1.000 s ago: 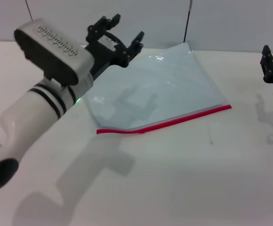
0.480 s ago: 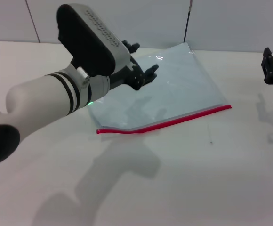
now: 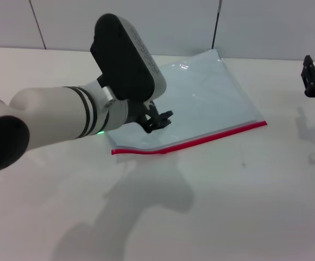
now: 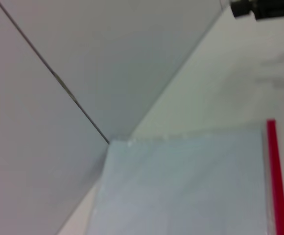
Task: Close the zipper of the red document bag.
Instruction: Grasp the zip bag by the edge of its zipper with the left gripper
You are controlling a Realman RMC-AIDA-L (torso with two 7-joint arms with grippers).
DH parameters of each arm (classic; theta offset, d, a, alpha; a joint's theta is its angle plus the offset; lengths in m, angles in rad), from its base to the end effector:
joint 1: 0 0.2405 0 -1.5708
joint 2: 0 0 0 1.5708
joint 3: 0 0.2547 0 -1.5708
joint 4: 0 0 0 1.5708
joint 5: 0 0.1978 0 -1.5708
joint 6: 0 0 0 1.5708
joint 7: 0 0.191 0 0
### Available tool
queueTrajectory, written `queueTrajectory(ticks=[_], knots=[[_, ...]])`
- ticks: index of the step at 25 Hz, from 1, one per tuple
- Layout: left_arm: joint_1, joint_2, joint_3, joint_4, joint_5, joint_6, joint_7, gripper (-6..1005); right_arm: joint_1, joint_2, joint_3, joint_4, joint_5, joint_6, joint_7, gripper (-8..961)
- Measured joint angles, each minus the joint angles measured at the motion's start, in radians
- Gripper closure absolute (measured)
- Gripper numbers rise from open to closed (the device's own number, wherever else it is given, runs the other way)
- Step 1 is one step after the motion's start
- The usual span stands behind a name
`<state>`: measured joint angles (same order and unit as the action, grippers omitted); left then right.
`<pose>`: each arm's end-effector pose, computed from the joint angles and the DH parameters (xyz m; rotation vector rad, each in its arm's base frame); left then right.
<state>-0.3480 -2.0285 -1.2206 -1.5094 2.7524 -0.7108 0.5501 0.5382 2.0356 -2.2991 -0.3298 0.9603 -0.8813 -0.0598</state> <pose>-0.1617 0.3759 -0.0751 -2.3685 -0.1649 0.1370 0.2827 0.4218 -0.0253 -1.6803 0.5246 0.5648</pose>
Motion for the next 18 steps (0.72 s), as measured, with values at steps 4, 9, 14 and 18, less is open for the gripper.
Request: queueTrajectory(ticks=[4, 9, 14, 18], knots=[[-0.008, 0.0, 0.0, -0.047, 0.039, -0.123, -0.002, 331, 0.002, -0.001, 0.002, 0.0, 0.0, 0.015, 0.0, 516], [-0.052, -0.001, 0.004, -0.07, 0.089, -0.284, -0.016, 332, 0.005, -0.003, 0.003, 0.0, 0.0, 0.018, 0.0, 517], [-0.1, -0.001, 0.011, -0.06, 0.102, -0.393, -0.039, 332, 0.013, -0.003, 0.003, 0.0, 0.0, 0.018, 0.0, 517], [-0.137, -0.001, 0.024, -0.026, 0.112, -0.44, -0.035, 333, 0.015, -0.003, 0.004, 0.0, 0.0, 0.018, 0.0, 516]])
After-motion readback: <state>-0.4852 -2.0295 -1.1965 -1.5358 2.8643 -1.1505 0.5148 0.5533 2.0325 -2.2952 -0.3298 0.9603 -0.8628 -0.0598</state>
